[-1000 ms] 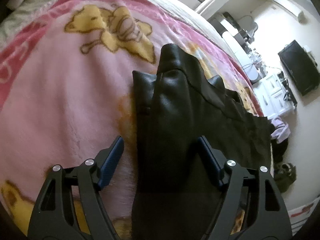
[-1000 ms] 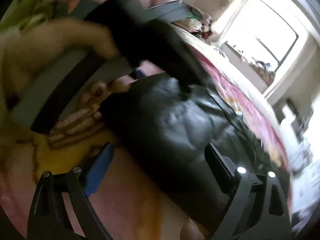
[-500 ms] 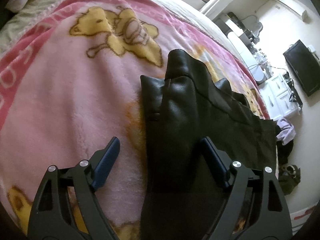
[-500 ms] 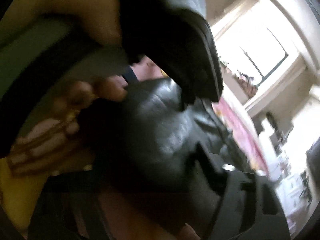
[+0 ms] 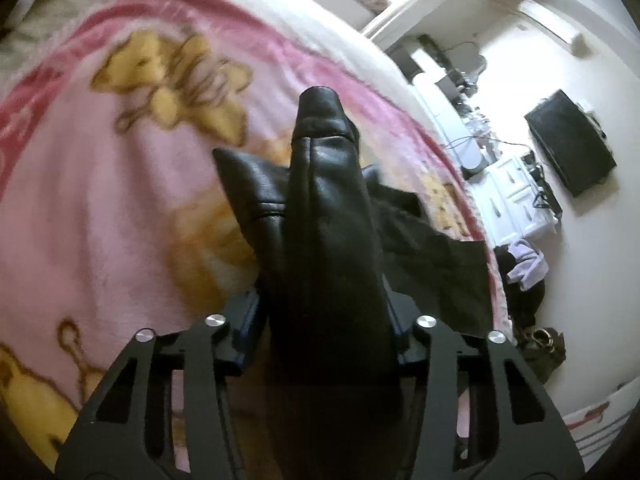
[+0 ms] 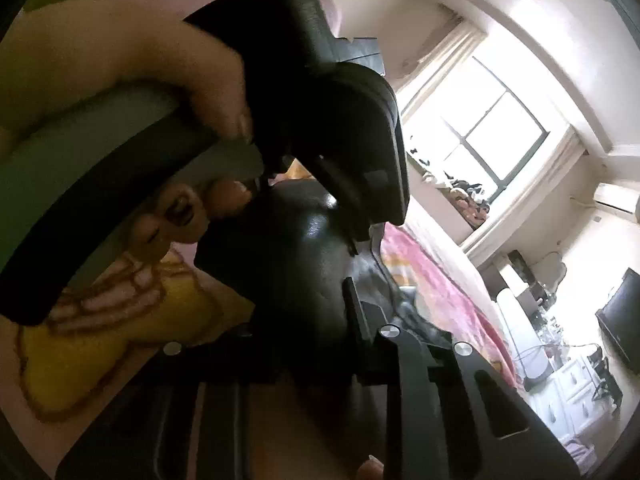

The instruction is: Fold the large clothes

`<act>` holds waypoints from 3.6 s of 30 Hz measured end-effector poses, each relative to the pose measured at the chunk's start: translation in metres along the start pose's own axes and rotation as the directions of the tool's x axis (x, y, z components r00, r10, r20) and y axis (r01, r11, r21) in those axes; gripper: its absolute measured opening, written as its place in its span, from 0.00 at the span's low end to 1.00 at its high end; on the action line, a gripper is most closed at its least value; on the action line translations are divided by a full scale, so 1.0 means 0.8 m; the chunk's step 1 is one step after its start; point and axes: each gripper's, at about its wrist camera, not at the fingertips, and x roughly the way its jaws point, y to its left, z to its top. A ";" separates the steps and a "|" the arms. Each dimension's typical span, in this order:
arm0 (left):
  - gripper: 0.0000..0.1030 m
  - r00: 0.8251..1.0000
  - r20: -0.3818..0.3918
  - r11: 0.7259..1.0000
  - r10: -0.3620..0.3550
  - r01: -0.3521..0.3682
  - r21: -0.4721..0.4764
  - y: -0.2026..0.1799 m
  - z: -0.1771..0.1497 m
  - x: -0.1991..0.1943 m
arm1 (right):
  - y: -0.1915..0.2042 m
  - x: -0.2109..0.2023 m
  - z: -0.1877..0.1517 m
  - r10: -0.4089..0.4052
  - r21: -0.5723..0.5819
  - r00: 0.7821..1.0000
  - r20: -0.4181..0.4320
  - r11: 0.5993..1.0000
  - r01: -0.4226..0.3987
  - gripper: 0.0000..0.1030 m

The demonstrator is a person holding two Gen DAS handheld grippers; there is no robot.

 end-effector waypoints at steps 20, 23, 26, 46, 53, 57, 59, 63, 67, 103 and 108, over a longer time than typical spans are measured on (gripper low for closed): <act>0.36 0.996 0.082 0.923 0.039 -0.067 0.380 -0.295 -0.017 0.013 | -0.197 -0.103 -0.085 -0.196 0.398 0.977 0.087 0.906 0.146 0.17; 0.38 0.997 0.062 0.906 0.052 -0.073 0.418 -0.322 -0.026 0.031 | -0.212 -0.115 -0.106 -0.192 0.459 0.979 0.069 0.878 0.140 0.17; 0.42 0.997 0.036 0.889 0.072 -0.081 0.450 -0.347 -0.035 0.054 | -0.236 -0.118 -0.134 -0.155 0.555 0.986 0.057 0.826 0.098 0.17; 0.60 0.993 -0.033 0.926 0.117 -0.097 0.364 -0.328 -0.055 0.129 | -0.324 -0.067 -0.348 0.262 0.993 0.958 0.116 0.000 -0.120 0.19; 0.63 0.967 -0.048 0.913 0.251 -0.220 0.343 -0.241 -0.095 0.153 | -0.320 -0.071 -0.345 0.347 0.996 0.935 0.078 0.012 -0.088 0.65; 0.63 0.969 -0.028 0.913 0.247 -0.223 0.341 -0.235 -0.097 0.150 | -0.358 -0.075 -0.326 0.349 0.992 0.931 0.110 0.021 -0.125 0.87; 0.63 0.968 -0.023 0.908 0.252 -0.228 0.352 -0.238 -0.098 0.149 | -0.381 -0.063 -0.317 0.358 0.994 0.932 0.054 0.075 -0.086 0.88; 0.63 0.967 -0.018 0.906 0.255 -0.232 0.354 -0.239 -0.100 0.149 | -0.416 -0.006 -0.276 0.400 0.965 0.909 -0.119 0.262 0.011 0.88; 0.63 0.965 -0.020 0.901 0.261 -0.237 0.364 -0.239 -0.099 0.153 | -0.413 0.057 -0.256 0.515 0.937 0.833 -0.204 0.349 0.014 0.82; 0.92 0.968 -0.241 0.981 0.067 -0.020 0.191 -0.240 -0.109 0.214 | -0.407 0.052 -0.425 0.609 0.990 0.785 0.114 -0.007 -0.138 0.76; 0.92 0.966 -0.245 0.976 0.082 -0.028 0.217 -0.235 -0.108 0.207 | -0.388 0.049 -0.412 0.597 0.983 0.784 0.172 -0.054 -0.175 0.65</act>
